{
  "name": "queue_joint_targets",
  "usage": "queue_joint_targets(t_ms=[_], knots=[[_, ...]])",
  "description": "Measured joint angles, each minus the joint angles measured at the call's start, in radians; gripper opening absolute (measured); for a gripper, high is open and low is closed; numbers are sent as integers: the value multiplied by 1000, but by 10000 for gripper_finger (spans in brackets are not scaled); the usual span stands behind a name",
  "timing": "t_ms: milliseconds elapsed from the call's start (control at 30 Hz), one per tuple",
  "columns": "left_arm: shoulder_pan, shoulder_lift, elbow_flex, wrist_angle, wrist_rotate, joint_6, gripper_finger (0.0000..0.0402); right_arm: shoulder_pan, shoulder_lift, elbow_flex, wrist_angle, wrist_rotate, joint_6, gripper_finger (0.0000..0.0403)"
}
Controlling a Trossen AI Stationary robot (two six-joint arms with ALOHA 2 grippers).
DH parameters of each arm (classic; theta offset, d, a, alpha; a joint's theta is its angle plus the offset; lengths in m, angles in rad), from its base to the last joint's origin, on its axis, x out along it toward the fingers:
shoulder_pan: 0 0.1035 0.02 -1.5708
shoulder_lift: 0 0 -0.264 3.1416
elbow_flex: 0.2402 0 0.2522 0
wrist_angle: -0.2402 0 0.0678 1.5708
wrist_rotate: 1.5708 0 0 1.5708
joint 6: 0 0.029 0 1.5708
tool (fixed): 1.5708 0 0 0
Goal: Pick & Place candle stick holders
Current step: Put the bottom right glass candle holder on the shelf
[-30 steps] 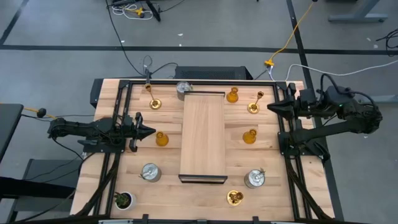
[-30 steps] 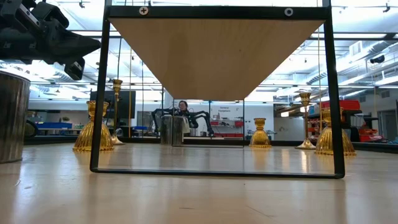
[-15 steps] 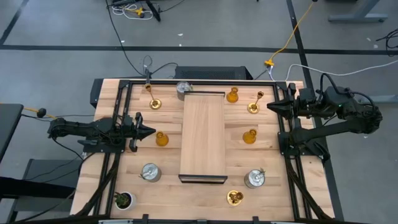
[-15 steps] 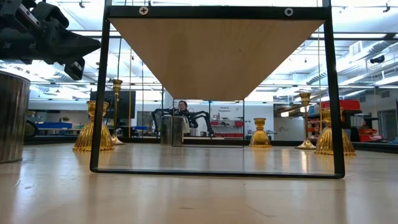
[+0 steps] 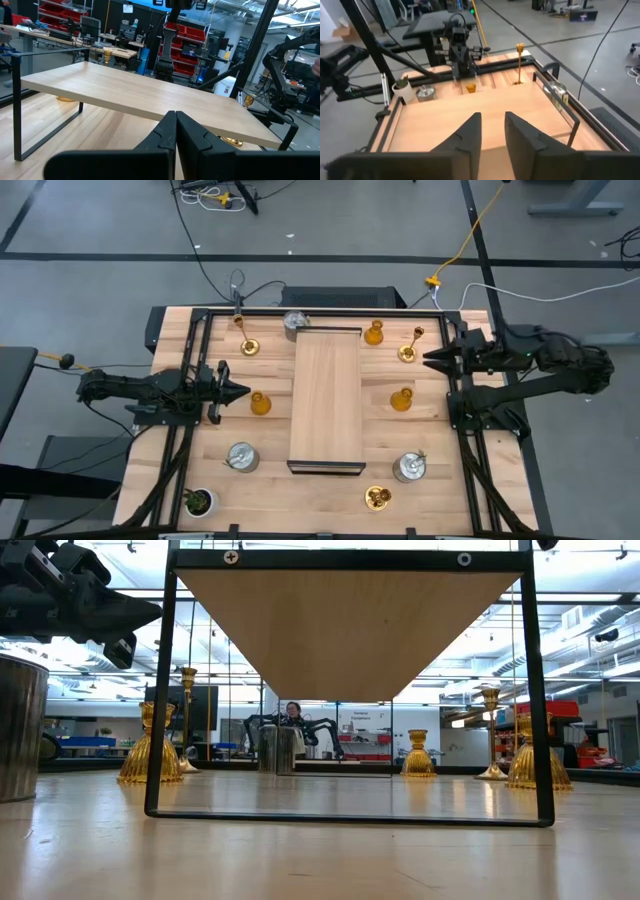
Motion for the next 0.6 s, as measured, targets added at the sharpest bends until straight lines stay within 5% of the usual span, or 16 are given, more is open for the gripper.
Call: queue_joint_targets(t_ms=[600], knots=[[0,0,0,0,0,0,10,0,11,-1,-6,29,28,204]])
